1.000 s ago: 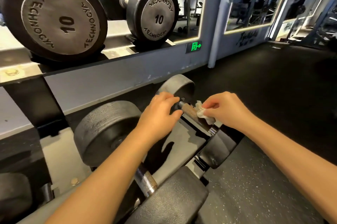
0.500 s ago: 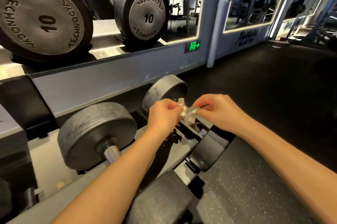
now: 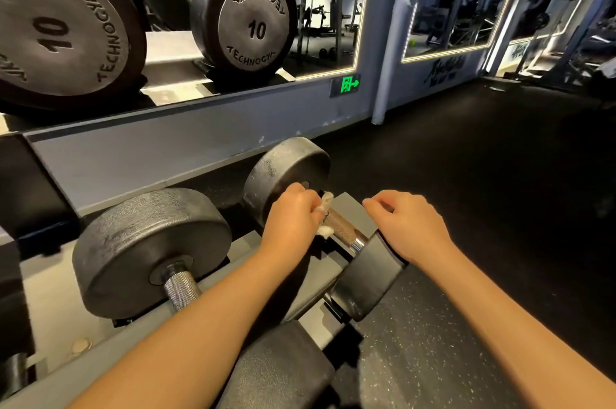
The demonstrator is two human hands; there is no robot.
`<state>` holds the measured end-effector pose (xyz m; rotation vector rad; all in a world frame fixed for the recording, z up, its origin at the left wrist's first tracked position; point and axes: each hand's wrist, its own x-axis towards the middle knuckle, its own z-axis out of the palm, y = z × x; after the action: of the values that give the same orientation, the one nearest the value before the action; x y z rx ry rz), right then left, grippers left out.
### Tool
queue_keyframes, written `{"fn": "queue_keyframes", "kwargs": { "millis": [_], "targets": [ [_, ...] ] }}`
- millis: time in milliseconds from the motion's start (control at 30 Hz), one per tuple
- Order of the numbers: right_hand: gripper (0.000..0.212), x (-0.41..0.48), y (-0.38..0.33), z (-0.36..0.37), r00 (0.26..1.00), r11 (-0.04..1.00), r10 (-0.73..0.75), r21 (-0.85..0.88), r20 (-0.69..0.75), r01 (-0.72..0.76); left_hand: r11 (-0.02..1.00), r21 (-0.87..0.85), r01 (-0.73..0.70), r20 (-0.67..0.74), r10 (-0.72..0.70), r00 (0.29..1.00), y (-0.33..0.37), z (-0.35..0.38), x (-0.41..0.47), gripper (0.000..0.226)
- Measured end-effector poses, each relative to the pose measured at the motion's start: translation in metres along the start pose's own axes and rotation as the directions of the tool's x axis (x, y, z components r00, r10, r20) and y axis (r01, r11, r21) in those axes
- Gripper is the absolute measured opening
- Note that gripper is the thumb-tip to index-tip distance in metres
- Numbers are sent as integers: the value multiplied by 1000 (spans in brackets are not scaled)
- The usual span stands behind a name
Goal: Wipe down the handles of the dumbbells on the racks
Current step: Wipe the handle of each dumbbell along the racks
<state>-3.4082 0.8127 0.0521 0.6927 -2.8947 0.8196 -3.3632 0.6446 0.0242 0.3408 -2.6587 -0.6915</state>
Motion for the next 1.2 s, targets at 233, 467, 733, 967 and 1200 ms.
{"fn": "queue_keyframes", "kwargs": {
  "millis": [233, 467, 733, 967, 1200],
  "targets": [
    [34, -2, -4, 0, 1000, 1000, 0, -15, -2, 0, 991, 82, -106, 13, 105, 994, -5, 2, -3, 22],
    [41, -2, -4, 0, 1000, 1000, -5, 2, -8, 5, 986, -36, -162, -222, 150, 963, -1, -7, 11, 15],
    [40, -1, -2, 1, 1000, 1000, 1, 1, 11, -1, 945, -136, -297, -410, 219, 886, 1, -11, 14, 10],
    [37, -1, -3, 2, 1000, 1000, 4, -1, -3, -4, 965, 169, -199, 204, 164, 965, 11, -11, 26, 11],
    [39, -7, -6, 3, 998, 1000, 26, 9, -60, -26, 906, 269, -326, 247, 262, 933, 16, -12, 19, 17]
  ]
}}
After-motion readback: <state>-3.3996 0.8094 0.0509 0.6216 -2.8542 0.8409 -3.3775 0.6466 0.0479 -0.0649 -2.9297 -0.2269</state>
